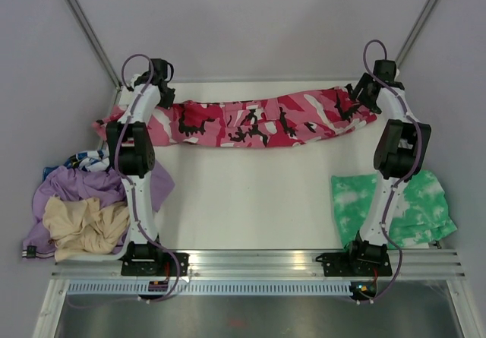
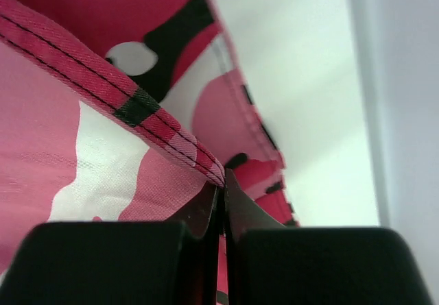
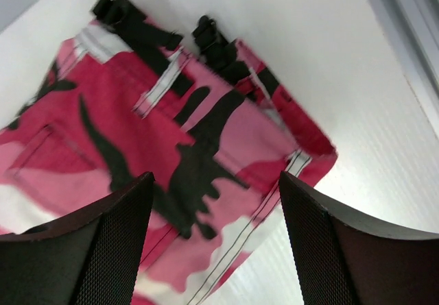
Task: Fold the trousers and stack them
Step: Fold the trousers
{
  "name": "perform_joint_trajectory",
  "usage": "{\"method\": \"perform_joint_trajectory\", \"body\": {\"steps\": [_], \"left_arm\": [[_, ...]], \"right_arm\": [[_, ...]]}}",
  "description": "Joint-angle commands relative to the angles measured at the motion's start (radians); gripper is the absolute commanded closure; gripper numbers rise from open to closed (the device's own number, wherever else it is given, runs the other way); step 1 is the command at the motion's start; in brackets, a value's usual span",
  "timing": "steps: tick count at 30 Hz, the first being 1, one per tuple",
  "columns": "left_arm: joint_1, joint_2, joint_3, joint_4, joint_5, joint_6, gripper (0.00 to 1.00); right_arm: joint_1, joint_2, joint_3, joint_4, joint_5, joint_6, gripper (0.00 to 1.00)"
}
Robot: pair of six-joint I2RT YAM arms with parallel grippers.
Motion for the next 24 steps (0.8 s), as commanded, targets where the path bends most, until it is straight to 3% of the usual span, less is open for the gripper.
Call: {"method": "perform_joint_trajectory", "body": {"steps": [1,9,14,15,16,19,24], "left_arm": [[-0.004,0.059,0.119,0.094,-0.030,0.105,0.98],[-0.017,0.226,0.328,-0.015,-0.025,0.115,0.98],[-0.017,0.251,0.311,-0.075,-0.024,0.132,0.85],[-0.017,0.243,0.301,-0.087,-0.021,0.133,0.79],[-0.017,0.233,0.291,-0.090,-0.024,0.135,0.59],[-0.009,0.181,0.252,-0.056,-0.022,0.156,0.22],[0.048,0.082,0.245,-0.024,0.016,0.224,0.15]], "right_arm": [[0.012,0.059,0.054,-0.005,0.065,-0.056,0.20],[-0.028,0.098,0.002,-0.001,0.106,0.004,0.24],[-0.040,0.091,-0.027,-0.044,0.132,0.013,0.28],[-0.040,0.090,-0.041,-0.048,0.149,0.013,0.28],[-0.040,0.087,-0.047,-0.065,0.158,0.011,0.29],[-0.041,0.071,-0.076,-0.088,0.186,0.018,0.30],[-0.049,0.027,-0.152,-0.123,0.236,0.045,0.32]]}}
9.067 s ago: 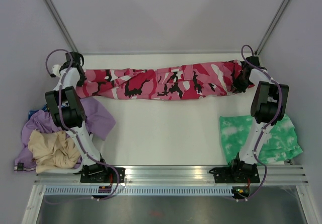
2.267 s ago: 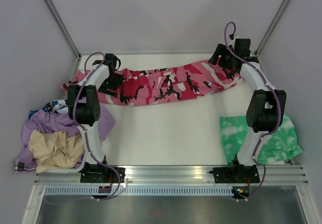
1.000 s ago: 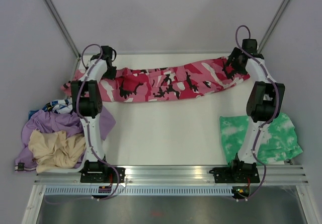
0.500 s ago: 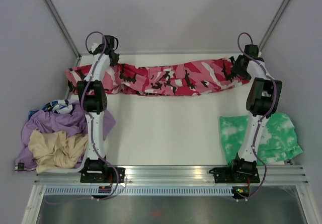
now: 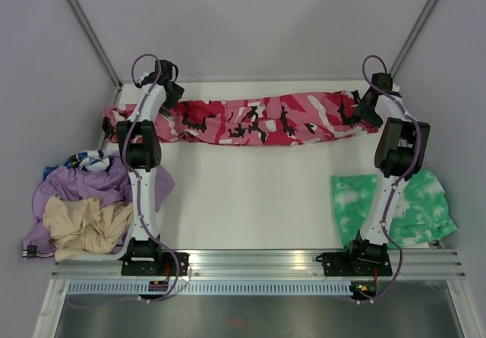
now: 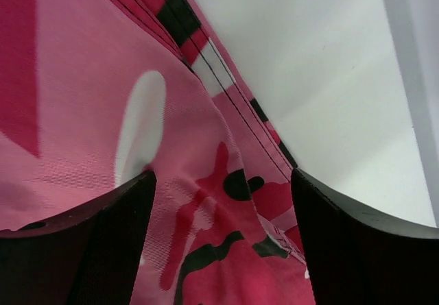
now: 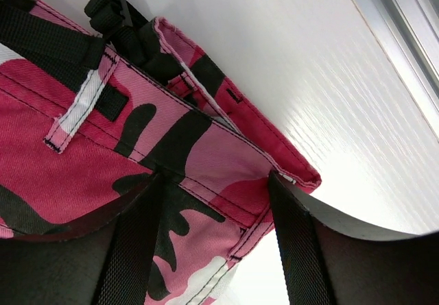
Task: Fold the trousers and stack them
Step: Fold the trousers
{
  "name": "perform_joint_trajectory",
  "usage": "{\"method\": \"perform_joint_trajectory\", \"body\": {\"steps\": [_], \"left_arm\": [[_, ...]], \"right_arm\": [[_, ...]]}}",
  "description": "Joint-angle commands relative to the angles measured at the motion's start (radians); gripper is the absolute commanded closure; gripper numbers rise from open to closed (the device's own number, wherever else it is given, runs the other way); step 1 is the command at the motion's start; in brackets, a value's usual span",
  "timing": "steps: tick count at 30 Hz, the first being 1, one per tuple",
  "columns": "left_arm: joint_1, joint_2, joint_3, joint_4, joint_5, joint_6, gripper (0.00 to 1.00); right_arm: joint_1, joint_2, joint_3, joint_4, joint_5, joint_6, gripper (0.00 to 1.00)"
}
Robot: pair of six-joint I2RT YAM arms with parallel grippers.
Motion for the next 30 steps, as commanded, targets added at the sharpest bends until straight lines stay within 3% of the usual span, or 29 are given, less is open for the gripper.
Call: {"method": "perform_joint_trajectory", "body": {"steps": [1,6,11,16,22,25,30], "left_arm": [[0.065,-0.170,-0.005,-0.005,0.004,0.086,0.14],[0.148,-0.310,-0.115,-0.069,-0.030,0.065,0.13],[0.241,-0.454,-0.349,-0.123,-0.095,-0.001,0.12],[0.329,-0.487,-0.508,-0.080,-0.078,-0.052,0.13],[0.384,-0.424,-0.519,-0.040,-0.064,-0.035,0.17],[0.401,-0.385,-0.519,0.038,-0.023,0.008,0.23],[0.401,-0.355,-0.519,0.206,0.057,0.101,0.24]], "right_arm": [[-0.029,-0.040,-0.072,-0.120,0.117,0.031,0.32],[-0.073,-0.075,-0.147,-0.103,0.086,0.073,0.39],[-0.078,-0.114,-0.198,-0.086,0.089,0.085,0.46],[-0.077,-0.137,-0.225,-0.085,0.095,0.082,0.47],[-0.084,-0.158,-0.270,-0.057,0.132,0.067,0.48],[-0.104,-0.135,-0.254,-0.068,0.114,0.085,0.50],[-0.106,-0.152,-0.264,-0.031,0.063,0.084,0.51]]}}
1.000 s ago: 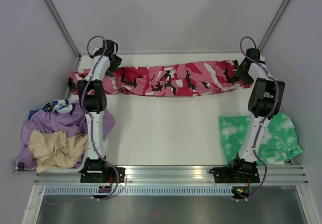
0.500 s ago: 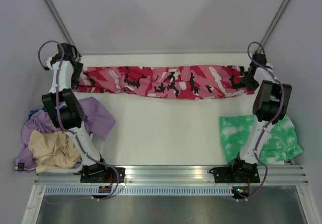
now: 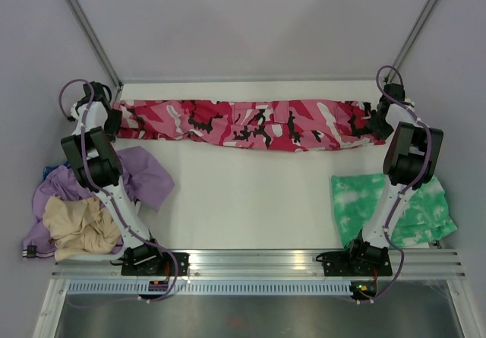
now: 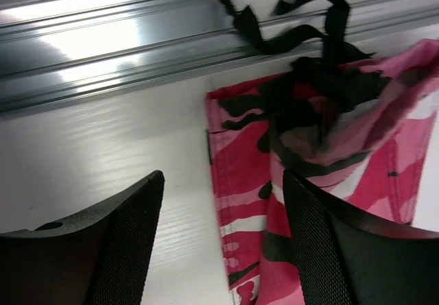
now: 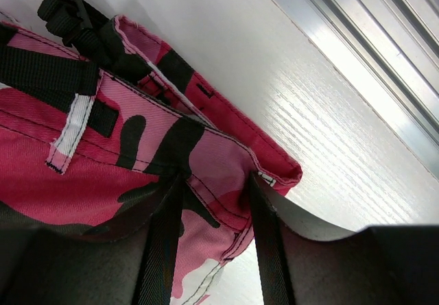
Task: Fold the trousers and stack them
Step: Fold the trousers
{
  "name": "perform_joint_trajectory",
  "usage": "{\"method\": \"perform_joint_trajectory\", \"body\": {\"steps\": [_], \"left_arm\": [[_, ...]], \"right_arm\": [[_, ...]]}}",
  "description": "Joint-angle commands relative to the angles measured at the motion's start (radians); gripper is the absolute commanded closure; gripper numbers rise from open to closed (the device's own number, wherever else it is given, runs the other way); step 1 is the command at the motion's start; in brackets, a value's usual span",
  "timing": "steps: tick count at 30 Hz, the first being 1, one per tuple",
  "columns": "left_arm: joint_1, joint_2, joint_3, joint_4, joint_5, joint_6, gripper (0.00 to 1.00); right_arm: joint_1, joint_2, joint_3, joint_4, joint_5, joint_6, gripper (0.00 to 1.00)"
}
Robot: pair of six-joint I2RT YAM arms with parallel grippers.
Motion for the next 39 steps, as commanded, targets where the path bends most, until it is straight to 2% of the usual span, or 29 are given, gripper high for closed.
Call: {"method": "perform_joint_trajectory", "body": {"steps": [1,10,13,15,16,18,19,20,22,23,25,29,33,35,36,38,39], "left_arm": [[0.001,0.013,0.006,0.167,0.072,0.091,0.25],[0.001,0.087,0.018,0.313,0.141,0.160,0.28],[0.001,0.104,0.020,0.331,0.149,0.158,0.35],[0.001,0.104,0.012,0.351,0.144,0.163,0.43],[0.001,0.104,0.009,0.357,0.138,0.163,0.55],[0.003,0.098,0.010,0.366,0.115,0.166,0.64],[0.001,0.095,0.012,0.376,0.110,0.170,0.72],[0.003,0.086,0.013,0.382,0.106,0.175,0.77],[0.001,0.079,0.018,0.386,0.106,0.183,0.94],[0.001,0.072,0.032,0.373,0.103,0.186,0.98],[0.001,0.058,0.041,0.356,0.098,0.192,0.98],[0.001,0.011,0.061,0.195,-0.011,0.152,0.98],[0.001,-0.062,0.020,0.167,-0.040,0.158,0.98],[0.001,-0.098,-0.016,0.181,-0.043,0.175,0.98],[0.001,-0.111,-0.051,0.252,-0.026,0.227,0.98],[0.004,-0.120,-0.072,0.349,0.085,0.304,0.98],[0.004,-0.108,-0.045,0.378,0.118,0.362,0.94]], "right_arm": [[-0.032,-0.006,-0.030,-0.037,0.031,-0.006,0.51],[-0.030,-0.008,-0.016,-0.037,-0.007,0.005,0.51],[-0.030,-0.008,-0.013,-0.040,-0.008,0.005,0.52],[-0.030,-0.010,-0.011,-0.040,-0.008,0.005,0.52],[-0.032,-0.011,-0.011,-0.040,-0.010,0.007,0.52],[-0.030,-0.010,-0.008,-0.038,-0.015,0.007,0.52],[-0.030,-0.008,-0.008,-0.038,-0.018,0.007,0.52],[-0.030,-0.007,-0.007,-0.038,-0.024,0.010,0.52],[-0.030,-0.003,-0.005,-0.034,-0.028,0.014,0.52],[-0.030,-0.002,-0.005,-0.034,-0.036,0.016,0.52],[-0.030,0.001,-0.005,-0.028,-0.044,0.019,0.52],[-0.029,-0.002,-0.010,-0.023,-0.050,0.017,0.53],[-0.029,-0.002,-0.014,-0.015,-0.051,0.005,0.53],[-0.029,0.003,-0.014,-0.017,-0.056,0.001,0.53],[-0.029,0.004,-0.014,-0.014,-0.059,0.001,0.53],[-0.029,0.007,-0.016,-0.009,-0.073,-0.001,0.52],[-0.029,0.012,-0.014,-0.009,-0.076,-0.001,0.52]]}}
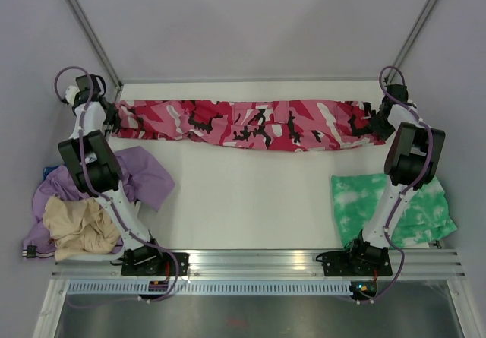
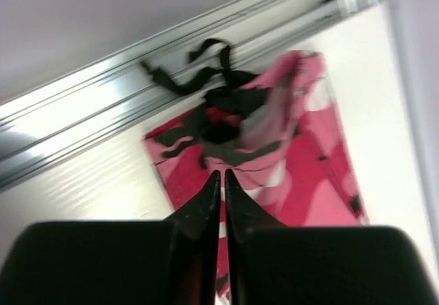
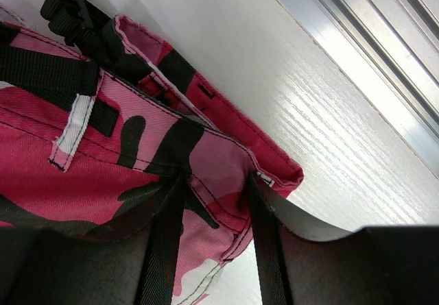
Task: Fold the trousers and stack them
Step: Fold the trousers
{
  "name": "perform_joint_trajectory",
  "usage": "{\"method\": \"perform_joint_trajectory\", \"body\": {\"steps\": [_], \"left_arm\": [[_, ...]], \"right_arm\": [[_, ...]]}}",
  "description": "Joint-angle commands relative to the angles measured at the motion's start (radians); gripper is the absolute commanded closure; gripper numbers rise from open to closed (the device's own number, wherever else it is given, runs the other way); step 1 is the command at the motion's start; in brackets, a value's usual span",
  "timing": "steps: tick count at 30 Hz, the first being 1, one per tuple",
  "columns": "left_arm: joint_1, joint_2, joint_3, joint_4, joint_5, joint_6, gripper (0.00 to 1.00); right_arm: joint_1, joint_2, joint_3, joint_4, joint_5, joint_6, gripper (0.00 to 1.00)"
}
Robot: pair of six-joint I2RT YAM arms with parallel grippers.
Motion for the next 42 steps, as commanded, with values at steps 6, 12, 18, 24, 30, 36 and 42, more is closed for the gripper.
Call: {"method": "perform_joint_trajectory", "body": {"steps": [6,12,18,24,30,36,42], "left_arm": [[0.000,0.113,0.145,0.092,0.229,0.305,0.28],[0.000,0.156,0.143,0.121,0.279,0.398,0.27],[0.002,0.222,0.196,0.089,0.309,0.430,0.44],[0.002,0.204,0.223,0.038,0.235,0.404,0.98],[0.000,0.147,0.297,-0.191,0.094,0.375,0.98],[0.006,0.182,0.338,-0.307,0.008,0.395,0.96],[0.006,0.201,0.373,-0.210,0.066,0.376,0.94]], "right_arm": [[-0.010,0.003,-0.013,-0.010,-0.024,0.007,0.53],[-0.010,-0.014,-0.025,-0.013,-0.018,0.013,0.53],[-0.008,0.000,0.009,-0.027,-0.024,0.018,0.52],[-0.005,0.006,0.012,-0.033,-0.021,0.021,0.52],[-0.003,-0.002,-0.013,-0.033,-0.011,0.016,0.53],[-0.003,0.015,-0.005,-0.025,-0.030,0.013,0.53],[-0.002,0.018,-0.004,-0.022,-0.041,0.016,0.53]]}}
